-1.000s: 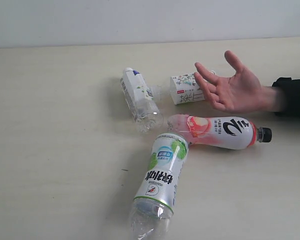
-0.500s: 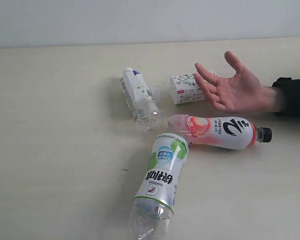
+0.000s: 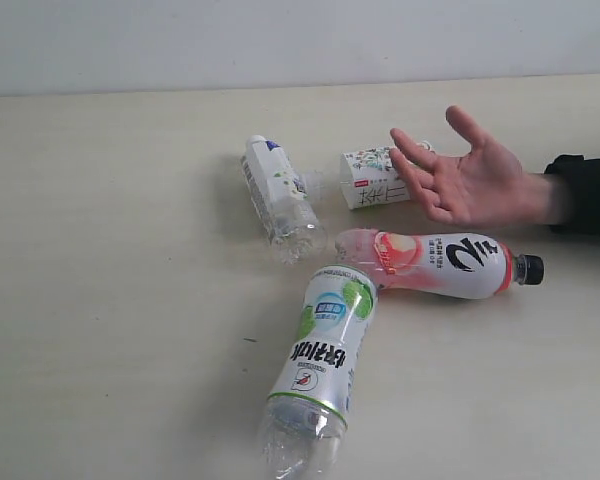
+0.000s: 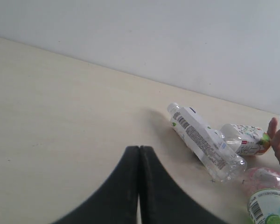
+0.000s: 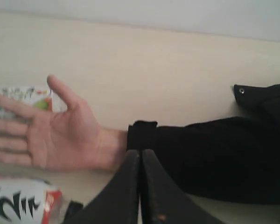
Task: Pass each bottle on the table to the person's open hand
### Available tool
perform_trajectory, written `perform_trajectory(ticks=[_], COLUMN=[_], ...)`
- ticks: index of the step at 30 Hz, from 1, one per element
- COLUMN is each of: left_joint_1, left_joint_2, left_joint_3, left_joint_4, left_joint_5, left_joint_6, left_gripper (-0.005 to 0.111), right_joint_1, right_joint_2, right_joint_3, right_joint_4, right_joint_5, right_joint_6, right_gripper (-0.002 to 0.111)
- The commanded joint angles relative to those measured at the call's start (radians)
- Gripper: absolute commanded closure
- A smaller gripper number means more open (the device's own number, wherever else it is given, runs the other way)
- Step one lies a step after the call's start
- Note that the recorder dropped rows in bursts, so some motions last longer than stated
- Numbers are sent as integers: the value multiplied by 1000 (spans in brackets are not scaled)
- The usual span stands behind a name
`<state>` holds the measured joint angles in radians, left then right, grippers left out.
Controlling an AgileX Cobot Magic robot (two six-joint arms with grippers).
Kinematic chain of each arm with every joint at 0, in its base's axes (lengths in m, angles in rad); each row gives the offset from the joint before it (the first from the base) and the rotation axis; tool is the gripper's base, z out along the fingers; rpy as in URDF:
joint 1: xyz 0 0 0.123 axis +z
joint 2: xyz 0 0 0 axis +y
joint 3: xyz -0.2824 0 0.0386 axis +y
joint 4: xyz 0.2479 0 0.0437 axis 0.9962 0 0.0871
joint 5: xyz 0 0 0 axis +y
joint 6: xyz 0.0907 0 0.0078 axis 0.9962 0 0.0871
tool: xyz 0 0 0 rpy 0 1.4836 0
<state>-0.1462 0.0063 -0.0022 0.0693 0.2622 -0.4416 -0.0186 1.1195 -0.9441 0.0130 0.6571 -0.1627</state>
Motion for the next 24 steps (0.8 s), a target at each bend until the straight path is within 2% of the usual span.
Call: perform_trajectory(ticks=[1,6,8,11,14,17,22,24], left_joint_1=[-4,-4,-4,-4,-4,-4,-4,-4], left_joint_2=[-6,-6,-6,-6,-6,-6,-6,-6], left_joint_3=[2,2,2,2,2,2,2,2], left_joint_4=[2,2,2,2,2,2,2,2], left_joint_5=[-6,-6,-6,-6,-6,-6,-6,-6], left_joint_6=[3,3,3,3,3,3,3,3], left_gripper=[107,107,107,107,107,107,107,107], right_joint_1=[-4,3,66,225,327,338,338,338], right_joint_2=[88,179,225,292,323,326,326,335], right_joint_3=[-133,-181,-181,-179,-179,-179,-179,-179], right_joint_4=[61,277,230,77,-13,-33,-145,-143], right_joint_5=[241,332,366,435,469,564,564,558], right_joint_6=[-218,-441,-465,-466,-457,-439,-443,-479], right_gripper=[107,93,92,91,80,73,72,67])
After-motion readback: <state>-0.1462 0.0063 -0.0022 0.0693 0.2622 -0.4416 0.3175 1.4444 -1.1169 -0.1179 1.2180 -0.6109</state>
